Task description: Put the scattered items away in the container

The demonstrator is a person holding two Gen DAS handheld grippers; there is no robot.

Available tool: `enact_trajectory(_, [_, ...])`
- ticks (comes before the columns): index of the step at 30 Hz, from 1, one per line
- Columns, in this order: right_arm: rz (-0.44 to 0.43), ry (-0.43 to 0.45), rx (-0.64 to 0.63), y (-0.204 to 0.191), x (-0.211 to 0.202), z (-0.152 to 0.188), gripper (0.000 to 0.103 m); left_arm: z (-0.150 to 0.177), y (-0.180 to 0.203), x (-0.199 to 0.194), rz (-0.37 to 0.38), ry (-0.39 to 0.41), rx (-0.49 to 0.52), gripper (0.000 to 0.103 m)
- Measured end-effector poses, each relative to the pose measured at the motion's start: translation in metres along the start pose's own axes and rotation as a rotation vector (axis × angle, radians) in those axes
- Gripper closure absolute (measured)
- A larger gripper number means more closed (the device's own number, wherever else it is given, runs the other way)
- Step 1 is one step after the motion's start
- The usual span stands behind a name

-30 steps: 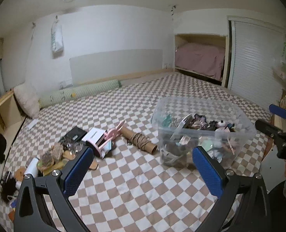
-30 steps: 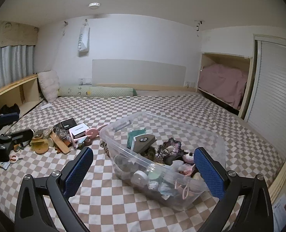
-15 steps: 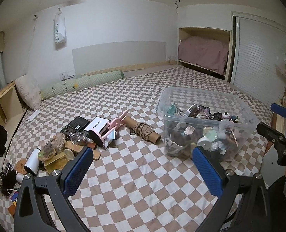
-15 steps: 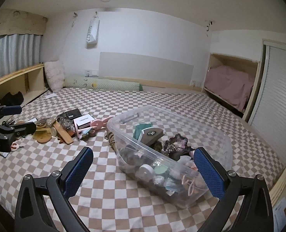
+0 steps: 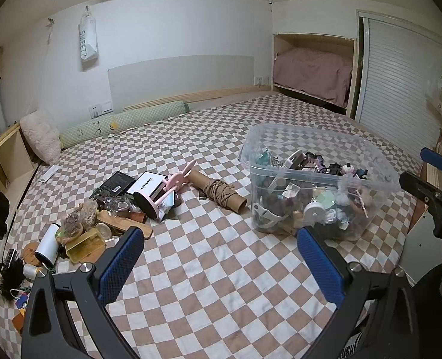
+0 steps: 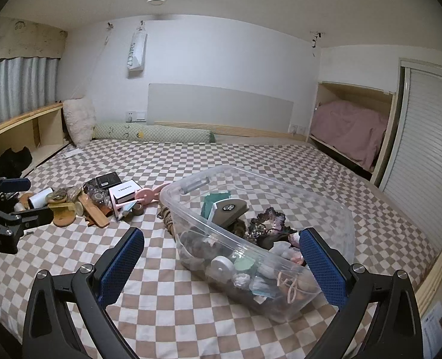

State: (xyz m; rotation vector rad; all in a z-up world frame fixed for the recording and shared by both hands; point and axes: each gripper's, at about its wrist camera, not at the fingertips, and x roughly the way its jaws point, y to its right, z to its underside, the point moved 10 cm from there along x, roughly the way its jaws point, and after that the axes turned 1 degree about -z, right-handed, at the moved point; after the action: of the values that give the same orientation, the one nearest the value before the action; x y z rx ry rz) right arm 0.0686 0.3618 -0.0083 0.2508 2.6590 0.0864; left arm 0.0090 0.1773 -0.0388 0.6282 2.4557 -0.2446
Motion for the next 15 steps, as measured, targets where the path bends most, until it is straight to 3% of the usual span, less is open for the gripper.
enact_trajectory(15, [0.008, -0.004, 0.010, 0.0030, 0.0005, 0.0004, 0.000, -0.0014, -0.0027, -0.0023, -0.007, 0.031, 0.008, 0.000])
